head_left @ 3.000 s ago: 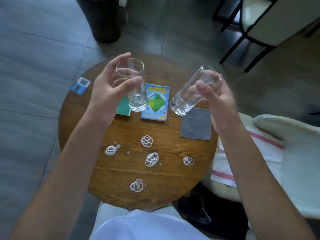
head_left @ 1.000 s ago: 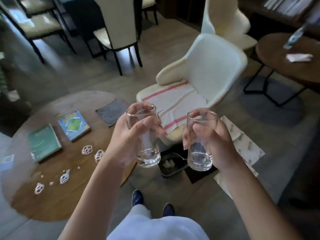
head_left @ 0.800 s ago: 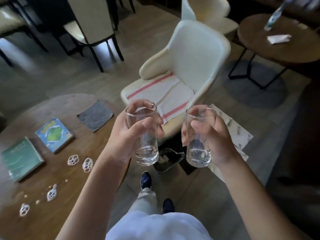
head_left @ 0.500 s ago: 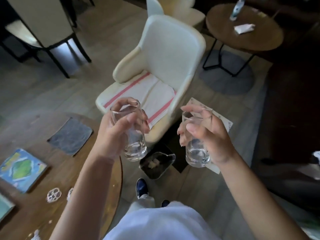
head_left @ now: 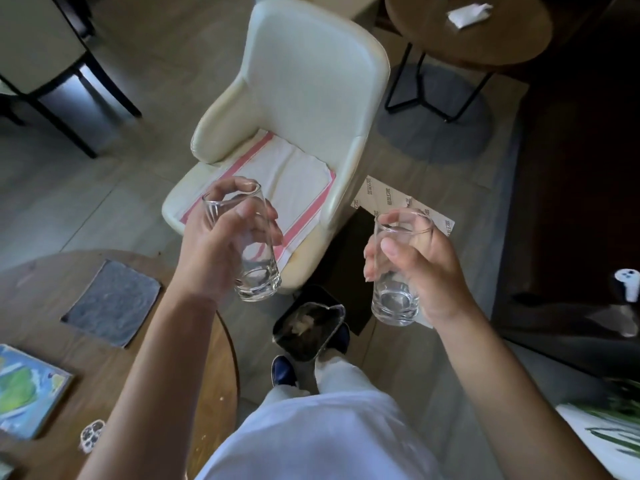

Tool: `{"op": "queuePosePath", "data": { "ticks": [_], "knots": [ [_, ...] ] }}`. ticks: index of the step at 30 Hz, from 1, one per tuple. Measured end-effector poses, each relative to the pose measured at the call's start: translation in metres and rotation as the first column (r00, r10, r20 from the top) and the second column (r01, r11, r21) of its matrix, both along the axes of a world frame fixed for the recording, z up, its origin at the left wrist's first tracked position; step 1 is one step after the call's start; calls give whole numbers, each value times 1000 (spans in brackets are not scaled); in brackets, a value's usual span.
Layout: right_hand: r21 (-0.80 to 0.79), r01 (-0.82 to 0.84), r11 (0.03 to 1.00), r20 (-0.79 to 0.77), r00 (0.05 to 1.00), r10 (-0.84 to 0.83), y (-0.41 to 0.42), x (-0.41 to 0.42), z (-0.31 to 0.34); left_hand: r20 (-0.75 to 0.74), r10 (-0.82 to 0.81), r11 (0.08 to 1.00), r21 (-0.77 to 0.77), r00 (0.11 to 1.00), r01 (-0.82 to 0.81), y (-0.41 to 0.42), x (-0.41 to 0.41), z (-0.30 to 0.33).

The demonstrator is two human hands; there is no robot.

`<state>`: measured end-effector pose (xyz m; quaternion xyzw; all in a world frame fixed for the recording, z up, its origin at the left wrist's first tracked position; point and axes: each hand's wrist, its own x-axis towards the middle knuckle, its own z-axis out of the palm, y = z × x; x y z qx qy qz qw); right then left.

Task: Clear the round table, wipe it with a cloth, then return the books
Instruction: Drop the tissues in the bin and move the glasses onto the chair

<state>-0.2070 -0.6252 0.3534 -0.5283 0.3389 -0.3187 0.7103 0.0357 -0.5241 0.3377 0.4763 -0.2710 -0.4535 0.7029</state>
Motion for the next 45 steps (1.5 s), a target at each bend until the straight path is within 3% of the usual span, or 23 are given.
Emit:
{"op": "queuePosePath", "data": {
  "ticks": [9,17,25,35,41,45],
  "knots": [
    [-9,-24,1000,16,1000,24,-89,-10,-13,132,140,985,80,981,-152,-73,-18,4],
    [-1,60,998,72,996,-60,-146,-26,-17,196,60,974,205,979,-100,-120,-33,7],
    [79,102,992,66,992,-107,-171,-15,-41,233,182,918,309,955,-250,-184,-3,-8],
    [155,254,955,-89,966,-243,-212,61,-73,172,-161,916,393,972,82,-262,91,-61],
    [178,199,964,-195,967,-164,-249,158,-115,315,-45,879,464,948,-112,-291,179,-102],
    [169,106,980,-262,963,-59,-269,203,-146,444,-139,856,504,885,-119,-303,221,-120]
  ]
}}
